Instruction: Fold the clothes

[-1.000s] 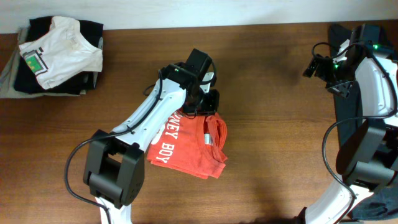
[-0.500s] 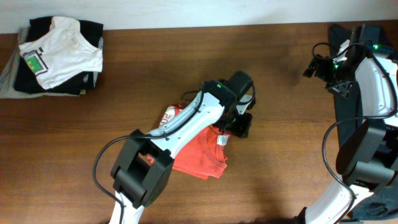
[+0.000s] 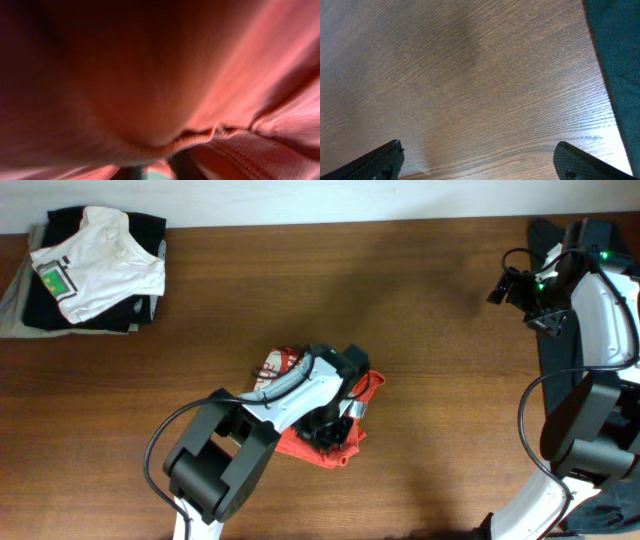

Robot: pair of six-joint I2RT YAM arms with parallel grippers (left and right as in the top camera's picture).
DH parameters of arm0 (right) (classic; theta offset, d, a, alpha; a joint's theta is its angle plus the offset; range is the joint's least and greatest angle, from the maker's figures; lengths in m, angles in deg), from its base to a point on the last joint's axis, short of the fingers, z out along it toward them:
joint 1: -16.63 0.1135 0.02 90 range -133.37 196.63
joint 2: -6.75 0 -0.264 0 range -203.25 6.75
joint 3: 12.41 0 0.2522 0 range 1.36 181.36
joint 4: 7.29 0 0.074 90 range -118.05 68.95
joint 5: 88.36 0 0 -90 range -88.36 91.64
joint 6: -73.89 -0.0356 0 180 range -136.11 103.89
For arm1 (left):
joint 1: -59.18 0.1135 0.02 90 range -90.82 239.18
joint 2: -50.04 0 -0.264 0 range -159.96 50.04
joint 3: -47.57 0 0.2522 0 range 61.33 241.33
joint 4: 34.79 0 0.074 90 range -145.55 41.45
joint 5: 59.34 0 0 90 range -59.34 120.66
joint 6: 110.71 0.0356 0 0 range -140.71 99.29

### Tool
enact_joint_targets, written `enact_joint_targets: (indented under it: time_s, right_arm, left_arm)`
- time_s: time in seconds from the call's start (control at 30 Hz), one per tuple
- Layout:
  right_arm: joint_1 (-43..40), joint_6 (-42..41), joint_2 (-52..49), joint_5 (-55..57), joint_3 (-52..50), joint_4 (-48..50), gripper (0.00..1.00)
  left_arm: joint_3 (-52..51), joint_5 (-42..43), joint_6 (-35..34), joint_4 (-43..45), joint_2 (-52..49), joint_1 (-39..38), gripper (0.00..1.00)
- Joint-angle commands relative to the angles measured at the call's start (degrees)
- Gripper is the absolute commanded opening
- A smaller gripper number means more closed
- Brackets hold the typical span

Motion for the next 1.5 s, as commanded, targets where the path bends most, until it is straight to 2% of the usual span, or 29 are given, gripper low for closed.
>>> enact_joint_targets:
  time_s: [0.0, 0.1, 0.17, 0.2, 0.27, 0.33, 0.4, 0.5, 0.53, 0.63, 0.67, 0.73, 0.8, 0.83, 0.97, 1.03, 1.13, 1.27, 1.37, 1.47]
  right_arm:
    - [0.2, 0.4, 0.9, 0.1, 1.0, 0.1, 0.99]
    - [0.2, 0.4, 0.9, 0.1, 1.0, 0.1, 0.99]
    - [0.2, 0.4, 0.9, 0.1, 1.0, 0.1, 0.99]
    - [0.2, 0.4, 0.9, 0.1, 1.0, 0.1, 0.99]
    - [0.2, 0.4, 0.9, 0.1, 1.0, 0.1, 0.98]
    - [0.2, 0.4, 0.9, 0.1, 1.0, 0.1, 0.99]
    - [0.2, 0.4, 0.9, 0.1, 1.0, 0.1, 0.99]
    - [0.2, 0.4, 0.9, 0.1, 1.0, 0.1, 0.99]
    - [0.2, 0.4, 0.9, 0.1, 1.0, 0.1, 0.99]
    - [0.2, 0.4, 0.9, 0.1, 1.0, 0.1, 0.99]
    - [0.2, 0.4, 0.9, 0.1, 1.0, 0.1, 0.99]
    - [0.2, 0.4, 0.9, 0.1, 1.0, 0.1, 0.99]
    - [0.2, 0.4, 0.9, 0.1, 1.0, 0.0, 0.99]
    - [0.2, 0.4, 0.9, 0.1, 1.0, 0.1, 0.99]
    - [0.2, 0.4, 0.9, 0.1, 1.0, 0.1, 0.99]
    - [0.2, 0.4, 0.9, 0.1, 1.0, 0.1, 0.99]
    - [0.2, 0.4, 0.9, 0.1, 1.0, 0.1, 0.99]
    - [0.2, 0.4, 0.9, 0.1, 1.0, 0.1, 0.99]
    - [0.2, 0.4, 0.9, 0.1, 1.0, 0.1, 0.99]
    - [0.2, 0.4, 0.9, 0.1, 1.0, 0.1, 0.99]
  left_arm:
    - [-2.9, 5.6, 0.7, -1.8, 0.0, 0.1, 0.01]
    - [-2.9, 6.4, 1.1, -5.4, 2.5, 0.1, 0.0]
    - [-0.4, 6.4, 2.0, -6.1, 9.0, 0.1, 0.01]
    - [2.6, 5.7, 2.0, -5.9, 13.1, 0.2, 0.04]
    - [7.0, -0.2, 2.0, -5.8, 17.7, 0.4, 0.36]
    - [9.3, -3.0, 2.0, -5.5, 18.2, 3.4, 0.43]
    - [9.3, -2.9, 2.0, -6.6, 18.2, 6.6, 0.44]
    - [9.2, -4.8, 2.0, 2.2, 17.9, 10.5, 0.45]
    - [9.2, -4.8, 2.0, 6.5, 17.0, 11.6, 0.44]
    - [9.2, -4.3, 1.8, 9.8, 8.9, 12.7, 0.2]
    - [9.2, -0.7, 1.6, 9.1, 4.5, 12.6, 0.13]
    - [9.2, 6.4, 1.6, 4.3, 0.3, 12.3, 0.11]
    - [9.2, 6.2, 1.6, 0.2, -0.5, 10.9, 0.11]
    - [9.2, 6.3, 1.6, -1.2, -0.5, 9.7, 0.01]
    - [9.2, 8.0, 1.6, -4.6, 2.2, 6.4, 0.01]
    - [10.3, 0.6, 1.5, -3.3, 5.7, 7.1, 0.01]
    - [10.1, -14.5, -2.8, -1.1, 7.3, 7.6, 0.06]
    - [8.2, -5.8, -3.4, 0.9, -1.4, 7.7, 0.04]
    - [8.2, 0.3, -3.4, -4.3, -5.0, 6.9, 0.01]
    - [8.3, 0.2, -3.2, -7.2, -4.4, 3.2, 0.0]
